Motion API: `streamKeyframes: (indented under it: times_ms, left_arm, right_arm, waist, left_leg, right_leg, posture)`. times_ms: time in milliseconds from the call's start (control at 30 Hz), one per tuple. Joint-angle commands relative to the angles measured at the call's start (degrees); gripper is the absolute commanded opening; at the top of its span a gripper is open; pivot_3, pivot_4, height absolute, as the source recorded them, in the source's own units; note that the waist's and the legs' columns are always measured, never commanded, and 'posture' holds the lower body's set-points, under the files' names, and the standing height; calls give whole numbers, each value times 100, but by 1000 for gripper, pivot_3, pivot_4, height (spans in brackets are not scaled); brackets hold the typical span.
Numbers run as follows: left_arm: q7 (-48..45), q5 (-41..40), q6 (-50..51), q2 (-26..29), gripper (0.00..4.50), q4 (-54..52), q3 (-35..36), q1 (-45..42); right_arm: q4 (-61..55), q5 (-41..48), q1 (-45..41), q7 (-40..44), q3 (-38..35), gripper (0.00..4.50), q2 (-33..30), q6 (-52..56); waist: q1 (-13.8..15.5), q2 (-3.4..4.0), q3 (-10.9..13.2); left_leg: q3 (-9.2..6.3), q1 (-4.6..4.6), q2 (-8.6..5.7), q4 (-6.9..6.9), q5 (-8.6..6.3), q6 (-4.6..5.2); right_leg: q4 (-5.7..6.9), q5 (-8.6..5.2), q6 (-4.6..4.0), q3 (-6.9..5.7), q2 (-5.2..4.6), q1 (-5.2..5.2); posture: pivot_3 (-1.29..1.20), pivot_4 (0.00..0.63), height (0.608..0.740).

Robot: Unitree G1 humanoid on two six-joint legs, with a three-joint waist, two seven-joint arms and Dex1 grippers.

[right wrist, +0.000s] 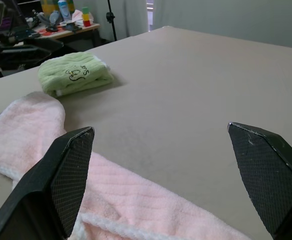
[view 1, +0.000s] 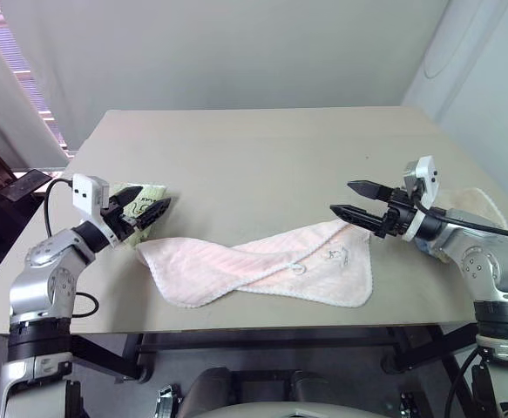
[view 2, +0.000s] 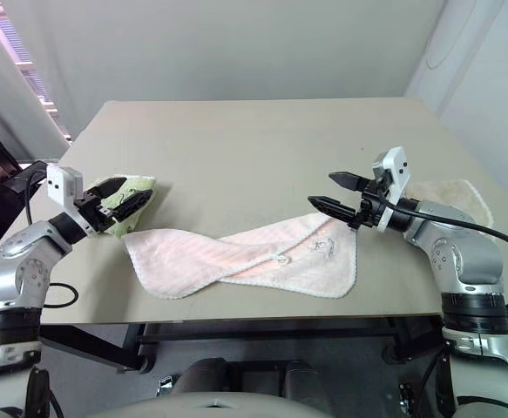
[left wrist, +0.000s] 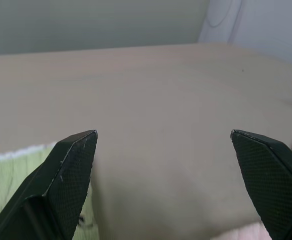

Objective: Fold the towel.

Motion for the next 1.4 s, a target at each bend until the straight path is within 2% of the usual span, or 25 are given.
streamKeyframes:
  times_ms: [33, 367, 500, 633, 833, 1133, 1400]
  left_arm:
    - [127, -101, -45, -57, 4500, -299, 152, 9]
    - [-221, -541, 563, 20, 4500, -968, -22, 273]
    - [-129, -506, 684, -27, 4500, -977, -67, 360]
    - [-297, -392, 644, -204, 4500, -943, -457, 472]
    - [-306, -311, 580, -240, 4500, -954, -641, 455]
    - [-317, -209, 501, -301, 4500, -870, -680, 286]
    - [-137, -247, 490, -442, 4500, -878, -572, 220]
  right_arm:
    - [-17, 211, -236, 23, -234, 4463, -63, 88]
    - [672, -343, -480, -41, -38, 4463, -417, -62]
    - [966, -599, -450, -230, -10, 4463, -171, -433]
    - [1430, -829, -482, -255, 56, 4463, -77, -632]
    - [2008, -1209, -443, -119, 149, 4463, -149, -1115]
    - [4023, -2104, -1345, -75, 683, 4463, -66, -1510]
    - [5615, -2657, -2149, -458, 790, 4463, 224, -2467]
  waist:
    - [5, 0, 0]
    - [10, -1, -1]
    - [-9, 1, -2]
    - [-11, 3, -4]
    - [-7, 4, -4]
    - [-139, 6, -5]
    - [-145, 8, -6]
  left_leg:
    - [0, 0, 0, 0, 0, 0]
    - [0, -2, 0, -9, 0, 0]
    - [0, -5, 1, -17, 0, 0]
    - [1, -4, 1, -13, 0, 0]
    - [0, -4, 1, -9, 0, 0]
    - [1, -3, 1, -6, 0, 0]
    - [1, -1, 2, -6, 2, -2]
  right_leg:
    - [0, 0, -1, 0, 0, 0]
    - [-45, 14, -15, -9, -3, 9]
    - [-52, 16, -13, -10, -3, 9]
    - [-51, 20, -9, -11, -3, 13]
    - [-55, 28, -7, -12, -3, 15]
    - [-55, 32, -8, -12, -2, 17]
    - [-54, 45, 13, -15, -1, 17]
  posture:
    - [0, 0, 730]
    - [0, 0, 730]
    - [0, 0, 730]
    - [0, 0, 730]
    - [0, 0, 730]
    - [0, 0, 730]
    - [0, 0, 730]
